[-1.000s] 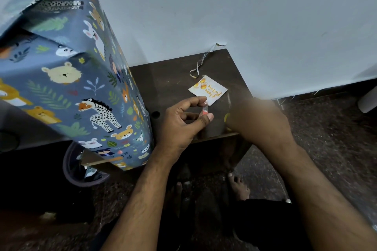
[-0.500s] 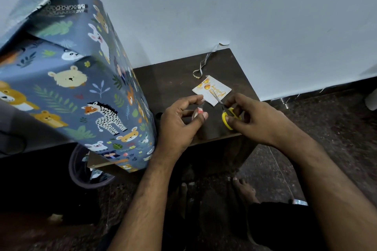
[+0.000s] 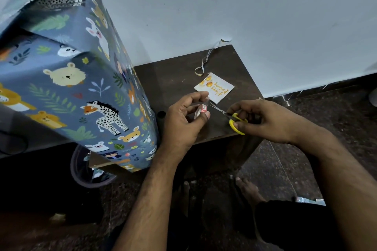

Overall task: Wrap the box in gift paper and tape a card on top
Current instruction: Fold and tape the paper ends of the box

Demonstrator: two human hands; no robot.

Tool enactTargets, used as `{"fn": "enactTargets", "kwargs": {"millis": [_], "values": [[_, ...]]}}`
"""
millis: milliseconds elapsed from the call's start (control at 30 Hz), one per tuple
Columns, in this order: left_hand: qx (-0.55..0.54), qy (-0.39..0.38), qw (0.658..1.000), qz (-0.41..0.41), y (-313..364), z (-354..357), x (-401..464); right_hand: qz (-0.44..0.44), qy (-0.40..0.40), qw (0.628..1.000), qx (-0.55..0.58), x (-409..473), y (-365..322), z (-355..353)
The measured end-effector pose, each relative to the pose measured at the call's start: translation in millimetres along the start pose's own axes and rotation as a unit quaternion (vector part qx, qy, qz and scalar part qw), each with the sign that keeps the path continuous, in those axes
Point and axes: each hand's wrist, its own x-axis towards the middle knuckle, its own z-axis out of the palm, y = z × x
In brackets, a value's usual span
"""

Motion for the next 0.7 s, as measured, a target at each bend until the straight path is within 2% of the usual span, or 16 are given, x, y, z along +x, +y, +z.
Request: {"fn": "enactTargets", "kwargs": {"millis": [433,700], "values": [[0.007,-0.018,1.0,-0.016,1.9,0.8,-0.8,-0.006,-0.029,0.996,0.088,-5.2,4.1,-7.8],[0.02,-0.04,0.999,-0.014,1.5,1.8,-2.7,-0.016,-0.039,0.996,0.081,-4.9,5.0,-5.9]]}}
